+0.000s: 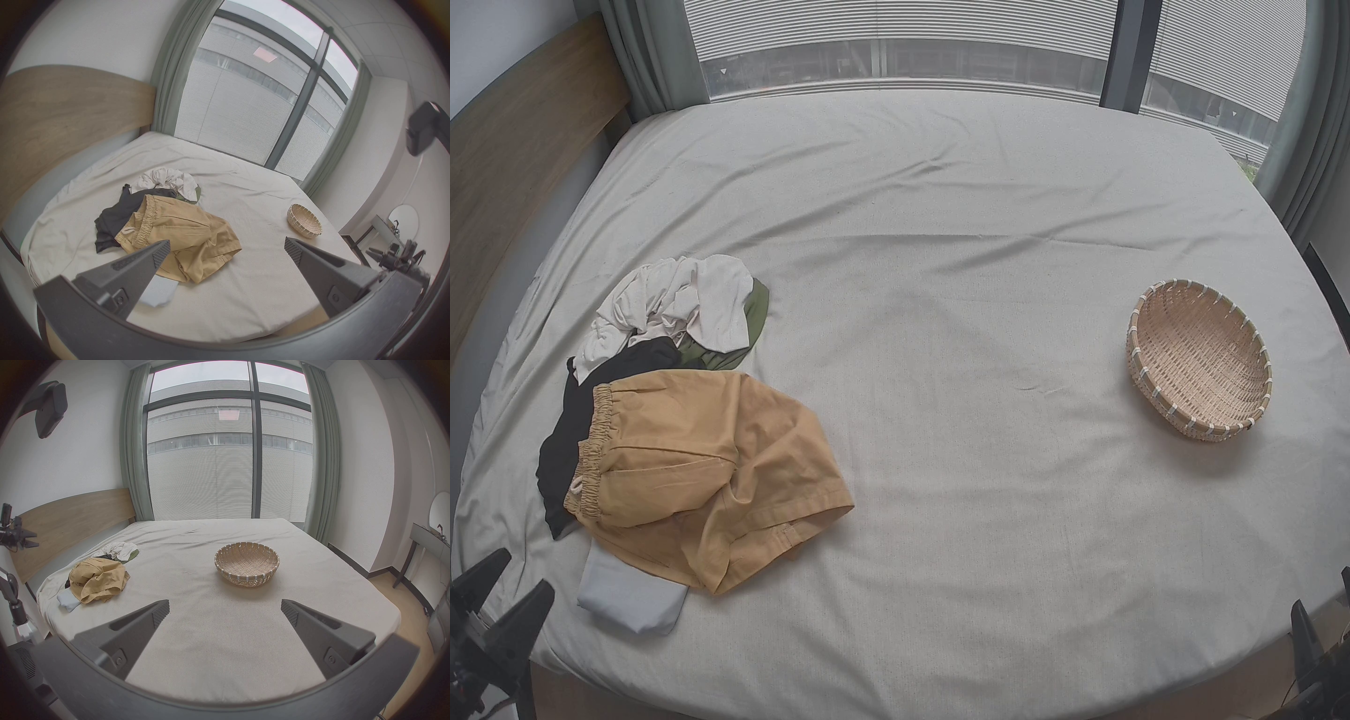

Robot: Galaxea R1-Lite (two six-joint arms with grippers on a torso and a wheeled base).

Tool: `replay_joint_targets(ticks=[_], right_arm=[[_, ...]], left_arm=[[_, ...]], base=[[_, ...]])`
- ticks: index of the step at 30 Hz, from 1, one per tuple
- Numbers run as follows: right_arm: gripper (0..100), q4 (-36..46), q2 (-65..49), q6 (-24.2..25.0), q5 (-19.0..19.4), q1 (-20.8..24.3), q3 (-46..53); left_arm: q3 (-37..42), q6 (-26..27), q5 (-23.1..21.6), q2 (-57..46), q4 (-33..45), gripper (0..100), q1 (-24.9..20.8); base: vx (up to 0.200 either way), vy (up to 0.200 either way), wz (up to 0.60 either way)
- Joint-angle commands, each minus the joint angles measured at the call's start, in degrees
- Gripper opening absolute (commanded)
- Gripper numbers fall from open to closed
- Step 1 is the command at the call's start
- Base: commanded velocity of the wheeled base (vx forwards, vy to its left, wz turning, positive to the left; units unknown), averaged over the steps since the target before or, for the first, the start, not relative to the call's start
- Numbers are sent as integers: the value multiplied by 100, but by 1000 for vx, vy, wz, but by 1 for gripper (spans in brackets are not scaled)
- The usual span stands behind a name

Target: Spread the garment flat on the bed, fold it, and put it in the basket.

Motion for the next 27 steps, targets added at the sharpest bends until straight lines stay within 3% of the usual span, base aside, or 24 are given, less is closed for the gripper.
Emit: replay_joint_targets(ticks=[1, 4, 7, 16, 22, 27], right_arm=[[100, -2, -75, 2, 1, 4, 101], [100, -2, -75, 2, 1, 4, 101], [100, -2, -75, -7, 1, 4, 101], [100, 7, -66, -16, 10, -5, 101], [100, -2, -66, -25, 19, -5, 101], [100, -2, -66, -25, 19, -5, 101]], left_arm=[[-186, -116, -8, 2045, -878, 100, 722], [-168, -81, -333, 2361, -1212, 100, 959], [-168, -11, -948, 2889, -1432, 100, 1619], [-177, 341, -2513, 3899, -1933, 100, 2823], [-300, 446, -2996, 4532, -2293, 100, 2998], [-344, 473, -3031, 4857, -2504, 100, 2919]], base=[[0, 0, 0], [0, 0, 0], [0, 0, 0], [0, 0, 0], [0, 0, 0], [0, 0, 0]])
